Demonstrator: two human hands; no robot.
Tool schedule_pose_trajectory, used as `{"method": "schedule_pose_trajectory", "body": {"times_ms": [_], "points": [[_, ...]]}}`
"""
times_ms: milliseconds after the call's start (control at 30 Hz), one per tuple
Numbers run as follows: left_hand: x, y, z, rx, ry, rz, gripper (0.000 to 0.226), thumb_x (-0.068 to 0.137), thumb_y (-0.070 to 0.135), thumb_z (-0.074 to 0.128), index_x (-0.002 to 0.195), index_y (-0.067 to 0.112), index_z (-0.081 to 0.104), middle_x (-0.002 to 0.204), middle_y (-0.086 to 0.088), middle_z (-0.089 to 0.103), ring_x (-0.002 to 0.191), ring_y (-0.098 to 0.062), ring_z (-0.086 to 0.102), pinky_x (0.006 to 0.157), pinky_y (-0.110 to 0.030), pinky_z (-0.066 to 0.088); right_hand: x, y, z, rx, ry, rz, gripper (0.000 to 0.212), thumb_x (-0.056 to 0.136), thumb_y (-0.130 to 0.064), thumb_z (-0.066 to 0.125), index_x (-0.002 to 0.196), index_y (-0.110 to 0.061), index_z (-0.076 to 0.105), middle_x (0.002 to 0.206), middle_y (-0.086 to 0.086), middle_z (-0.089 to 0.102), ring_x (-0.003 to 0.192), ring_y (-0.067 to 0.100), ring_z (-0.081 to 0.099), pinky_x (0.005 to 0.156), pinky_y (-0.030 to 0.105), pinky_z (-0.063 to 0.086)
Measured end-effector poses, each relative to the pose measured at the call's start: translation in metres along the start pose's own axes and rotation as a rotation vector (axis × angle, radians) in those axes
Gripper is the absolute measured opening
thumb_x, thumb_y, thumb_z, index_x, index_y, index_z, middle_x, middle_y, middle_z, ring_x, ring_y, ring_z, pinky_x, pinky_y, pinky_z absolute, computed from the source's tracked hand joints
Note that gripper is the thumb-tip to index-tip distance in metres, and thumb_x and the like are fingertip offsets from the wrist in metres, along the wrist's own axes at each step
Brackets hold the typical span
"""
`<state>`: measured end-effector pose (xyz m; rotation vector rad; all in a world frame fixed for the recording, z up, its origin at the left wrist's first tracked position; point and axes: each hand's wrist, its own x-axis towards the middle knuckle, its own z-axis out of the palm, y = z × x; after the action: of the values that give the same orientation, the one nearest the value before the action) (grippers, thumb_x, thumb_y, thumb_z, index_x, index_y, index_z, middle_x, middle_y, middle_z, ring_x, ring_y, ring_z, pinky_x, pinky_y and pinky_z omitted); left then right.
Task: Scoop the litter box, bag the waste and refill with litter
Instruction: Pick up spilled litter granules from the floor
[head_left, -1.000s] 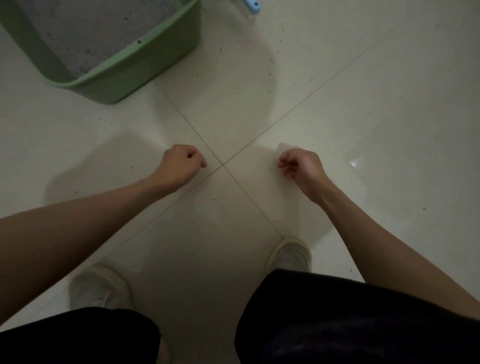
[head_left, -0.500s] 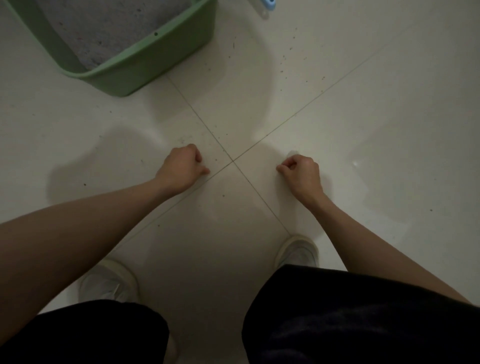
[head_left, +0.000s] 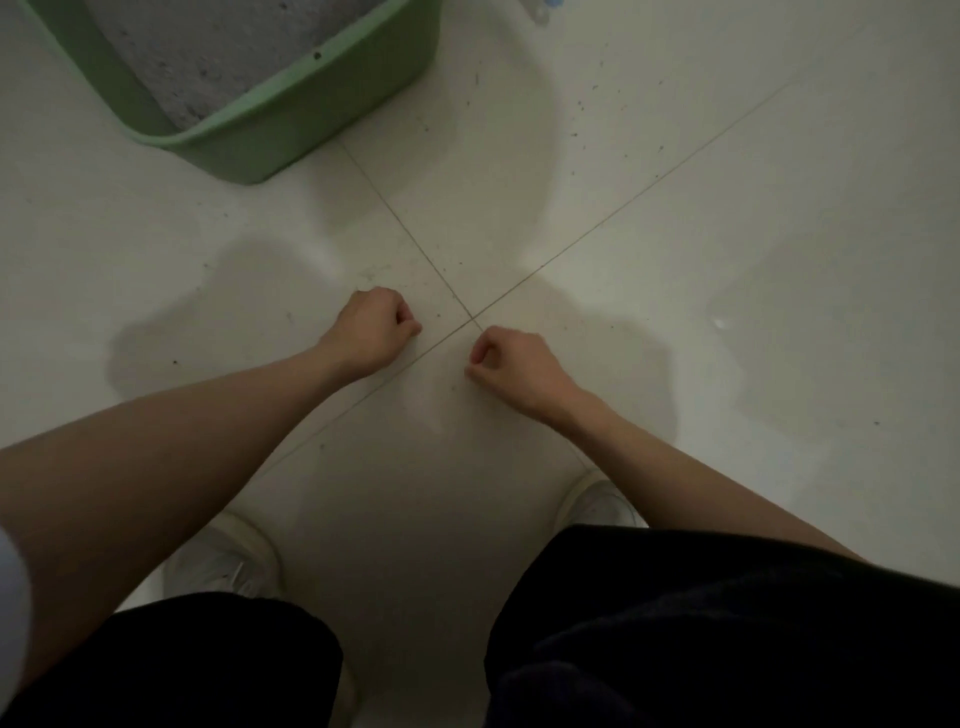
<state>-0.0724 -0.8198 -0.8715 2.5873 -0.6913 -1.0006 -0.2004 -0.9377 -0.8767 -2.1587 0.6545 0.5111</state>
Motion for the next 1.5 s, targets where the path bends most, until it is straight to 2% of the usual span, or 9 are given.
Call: {"method": "schedule_pose_trajectory", "body": {"times_ms": [100, 233, 400, 500, 600, 767, 1200, 1367, 1500], "points": [[-0.002, -0.006, -0.004, -0.065, 0.069, -0.009, 0.019, 0.090, 0.018, 0.055, 0.093, 0.002, 0.064, 0.096, -0.012, 0.065, 0.092, -0.024, 0.058, 0.078, -0.026, 0.039, 0.001, -0.008, 0.018, -0.131, -0.127, -0.094, 0.023, 0.084, -0.022, 0.062, 0.103, -0.008, 0.061, 0.109, 0.010, 0.063, 0.102, 0.026, 0.056, 0.083, 0.030, 0.042], [-0.003, -0.010, -0.010, -0.266, 0.149, -0.086, 0.003, 0.082, 0.012, 0.061, 0.084, 0.010, 0.062, 0.086, -0.005, 0.061, 0.081, -0.017, 0.056, 0.075, -0.026, 0.044, 0.001, -0.008, 0.022, -0.193, -0.093, -0.130, 0.020, 0.086, -0.018, 0.059, 0.101, -0.006, 0.060, 0.107, 0.012, 0.062, 0.101, 0.027, 0.055, 0.081, 0.032, 0.041], [-0.004, -0.007, -0.003, -0.275, 0.055, -0.121, 0.016, 0.086, 0.009, 0.051, 0.092, 0.009, 0.066, 0.091, -0.002, 0.060, 0.088, -0.015, 0.053, 0.077, -0.021, 0.038, 0.002, -0.007, 0.025, -0.263, -0.094, -0.184, 0.020, 0.090, -0.019, 0.053, 0.100, -0.004, 0.063, 0.107, 0.014, 0.063, 0.101, 0.029, 0.057, 0.082, 0.033, 0.041], [-0.003, 0.002, 0.005, -0.194, 0.057, -0.078, 0.020, 0.088, 0.016, 0.049, 0.095, 0.006, 0.065, 0.096, -0.006, 0.064, 0.091, -0.019, 0.055, 0.077, -0.022, 0.039, 0.003, -0.007, 0.019, -0.001, 0.007, -0.064, 0.015, 0.087, -0.017, 0.056, 0.091, -0.007, 0.066, 0.089, 0.007, 0.065, 0.084, 0.020, 0.059, 0.073, 0.026, 0.040], [0.004, 0.008, 0.012, -0.154, 0.075, -0.049, 0.018, 0.085, 0.019, 0.059, 0.096, 0.006, 0.062, 0.099, -0.010, 0.065, 0.095, -0.024, 0.058, 0.078, -0.025, 0.039, 0.008, -0.008, 0.001, 0.604, 0.132, 0.185, 0.008, 0.084, -0.012, 0.063, 0.076, -0.011, 0.064, 0.063, -0.003, 0.054, 0.057, 0.006, 0.047, 0.054, 0.017, 0.037], [0.013, 0.013, 0.017, -0.139, 0.090, -0.083, 0.022, 0.079, 0.021, 0.070, 0.091, 0.006, 0.061, 0.095, -0.010, 0.062, 0.094, -0.025, 0.056, 0.079, -0.030, 0.042, 0.019, 0.004, -0.032, 1.182, 0.117, 0.299, 0.026, 0.089, 0.001, 0.052, 0.064, -0.008, 0.050, 0.062, 0.007, 0.047, 0.052, 0.012, 0.038, 0.047, 0.019, 0.029], [0.013, 0.020, 0.018, -0.082, 0.110, -0.089, 0.017, 0.081, 0.019, 0.069, 0.085, 0.004, 0.062, 0.093, -0.011, 0.061, 0.091, -0.025, 0.054, 0.075, -0.030, 0.040, 0.029, 0.025, -0.067, 1.368, 0.178, 0.340, 0.024, 0.085, 0.008, 0.031, 0.072, -0.003, 0.049, 0.070, 0.011, 0.052, 0.056, 0.016, 0.044, 0.050, 0.020, 0.035], [0.014, 0.022, 0.018, -0.078, 0.084, -0.068, 0.010, 0.084, 0.014, 0.065, 0.085, 0.004, 0.067, 0.096, -0.014, 0.067, 0.093, -0.026, 0.059, 0.078, -0.027, 0.040, 0.029, 0.025, -0.072, 1.344, 0.164, 0.312, 0.021, 0.089, -0.001, 0.036, 0.075, -0.003, 0.051, 0.070, 0.011, 0.054, 0.056, 0.014, 0.045, 0.052, 0.020, 0.034], [0.014, 0.029, 0.013, -0.025, 0.016, -0.041, 0.012, 0.085, 0.010, 0.058, 0.079, 0.005, 0.067, 0.085, -0.013, 0.064, 0.081, -0.022, 0.055, 0.076, -0.027, 0.040, 0.032, 0.027, -0.076, 1.231, 0.165, 0.333, 0.021, 0.091, -0.004, 0.044, 0.072, -0.005, 0.053, 0.065, 0.008, 0.053, 0.051, 0.013, 0.043, 0.049, 0.020, 0.032]]}}
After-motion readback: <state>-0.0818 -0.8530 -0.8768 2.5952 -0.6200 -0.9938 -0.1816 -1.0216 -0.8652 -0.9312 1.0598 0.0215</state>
